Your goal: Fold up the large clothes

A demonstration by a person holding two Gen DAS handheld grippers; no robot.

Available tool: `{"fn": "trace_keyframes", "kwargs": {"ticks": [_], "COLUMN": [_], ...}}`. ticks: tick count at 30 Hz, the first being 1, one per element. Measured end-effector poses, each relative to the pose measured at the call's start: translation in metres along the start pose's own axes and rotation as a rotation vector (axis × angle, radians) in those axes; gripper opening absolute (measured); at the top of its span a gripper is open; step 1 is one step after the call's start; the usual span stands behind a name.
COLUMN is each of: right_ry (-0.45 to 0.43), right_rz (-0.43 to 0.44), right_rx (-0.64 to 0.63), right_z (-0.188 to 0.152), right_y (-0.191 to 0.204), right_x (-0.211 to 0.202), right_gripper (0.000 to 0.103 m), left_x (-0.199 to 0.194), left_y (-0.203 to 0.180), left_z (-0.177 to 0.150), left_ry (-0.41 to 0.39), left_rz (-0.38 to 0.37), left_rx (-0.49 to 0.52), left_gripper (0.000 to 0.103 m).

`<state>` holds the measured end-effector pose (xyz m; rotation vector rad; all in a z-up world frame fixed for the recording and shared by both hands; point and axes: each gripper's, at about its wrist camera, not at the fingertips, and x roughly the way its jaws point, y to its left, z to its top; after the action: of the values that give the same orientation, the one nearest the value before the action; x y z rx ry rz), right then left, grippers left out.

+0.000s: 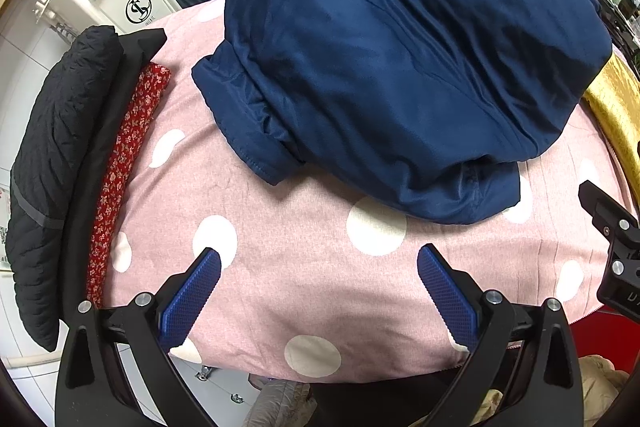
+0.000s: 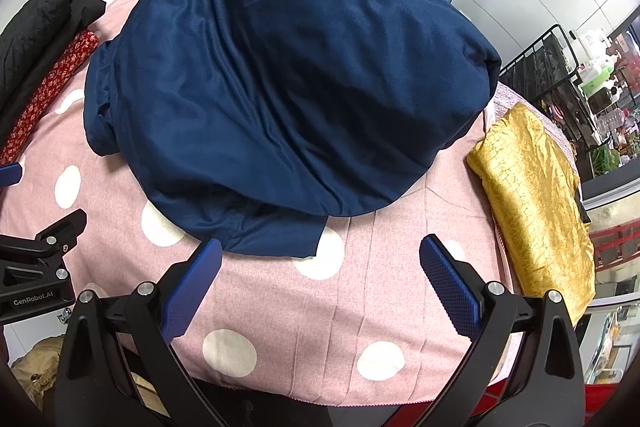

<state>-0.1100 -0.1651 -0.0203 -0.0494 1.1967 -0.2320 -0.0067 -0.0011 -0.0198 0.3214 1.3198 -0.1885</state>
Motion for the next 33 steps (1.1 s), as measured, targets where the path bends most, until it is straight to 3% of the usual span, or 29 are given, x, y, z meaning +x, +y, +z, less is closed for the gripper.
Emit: {"fn": "trace_keyframes", "kwargs": {"ticks": [33], "right_ry": [0.037], "right_rz": [0.054], "right_rx": [-0.027], "right_z": [0.018], "right_y": [-0.001], "right_x": [0.028], "right_gripper": [0.097], "left_x": [0.015], "left_y": [-0.011], "left_z": [0.011], "left_ry": [0.042], "left_rz": [0.012], "left_rx": [0.026], "left_gripper": [0.097]}}
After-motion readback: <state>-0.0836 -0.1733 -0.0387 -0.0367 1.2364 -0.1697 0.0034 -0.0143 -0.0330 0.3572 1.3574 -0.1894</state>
